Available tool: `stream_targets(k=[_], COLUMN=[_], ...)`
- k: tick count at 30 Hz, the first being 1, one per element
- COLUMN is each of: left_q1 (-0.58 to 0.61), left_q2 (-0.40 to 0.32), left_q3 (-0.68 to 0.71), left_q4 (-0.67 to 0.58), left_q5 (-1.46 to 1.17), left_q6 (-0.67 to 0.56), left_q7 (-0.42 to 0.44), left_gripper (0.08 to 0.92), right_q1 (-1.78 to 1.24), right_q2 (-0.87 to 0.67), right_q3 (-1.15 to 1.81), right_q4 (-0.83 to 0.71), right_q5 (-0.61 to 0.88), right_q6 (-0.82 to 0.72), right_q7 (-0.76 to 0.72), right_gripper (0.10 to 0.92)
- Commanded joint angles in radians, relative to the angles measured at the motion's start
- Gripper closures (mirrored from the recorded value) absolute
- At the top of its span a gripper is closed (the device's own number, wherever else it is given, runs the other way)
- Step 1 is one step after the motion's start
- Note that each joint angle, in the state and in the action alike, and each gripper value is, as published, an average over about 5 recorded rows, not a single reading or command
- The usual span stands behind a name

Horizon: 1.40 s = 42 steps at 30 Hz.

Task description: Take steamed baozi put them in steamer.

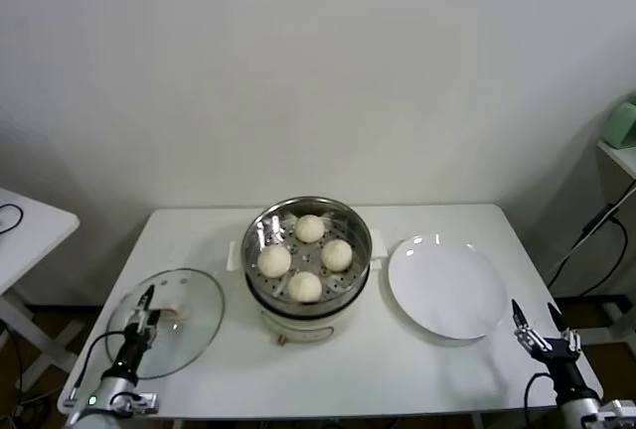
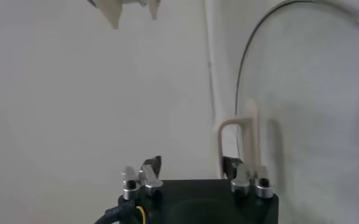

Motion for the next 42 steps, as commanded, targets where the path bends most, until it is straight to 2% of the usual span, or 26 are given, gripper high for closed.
stream_targets(k=[1, 13, 18, 26, 34, 42], left_q1=[-0.015, -0.01, 0.005, 0.077, 0.132, 0.137], left_q2=[-0.002, -0.005, 0.003, 0.062, 0.154, 0.251], left_q3=[0.006, 0.002, -0.005, 0.01, 0.035, 0.074], left_q4=[0.027, 0.003, -0.055, -0.269, -0.494, -0.64], left_q5=[0.013, 0.003, -0.019, -0.199, -0.401, -0.508], left_q6=[0.002, -0.002, -0.004, 0.058, 0.238, 0.409], left_q7=[-0.001, -0.005, 0.011, 0.128, 0.307, 0.414], left_gripper=[0.381, 0.728, 0.852, 0.866, 0.866, 0.866], right_q1=[-0.008, 0.005, 0.006, 0.006, 0.002, -0.004], right_q2=[0.009, 0.017, 0.016, 0.008, -0.006, -0.017], right_q3=[0.006, 0.002, 0.002, -0.008, -0.029, -0.049], right_q4=[0.0, -0.009, -0.007, -0.009, -0.032, -0.043], right_q5=[0.002, -0.012, -0.013, -0.016, -0.062, -0.075], right_q6=[0.005, 0.005, 0.005, 0.001, -0.018, -0.022], right_q7=[0.002, 0.006, 0.005, 0.004, 0.012, 0.008], right_gripper=[0.203, 0.203, 0.203, 0.203, 0.203, 0.203])
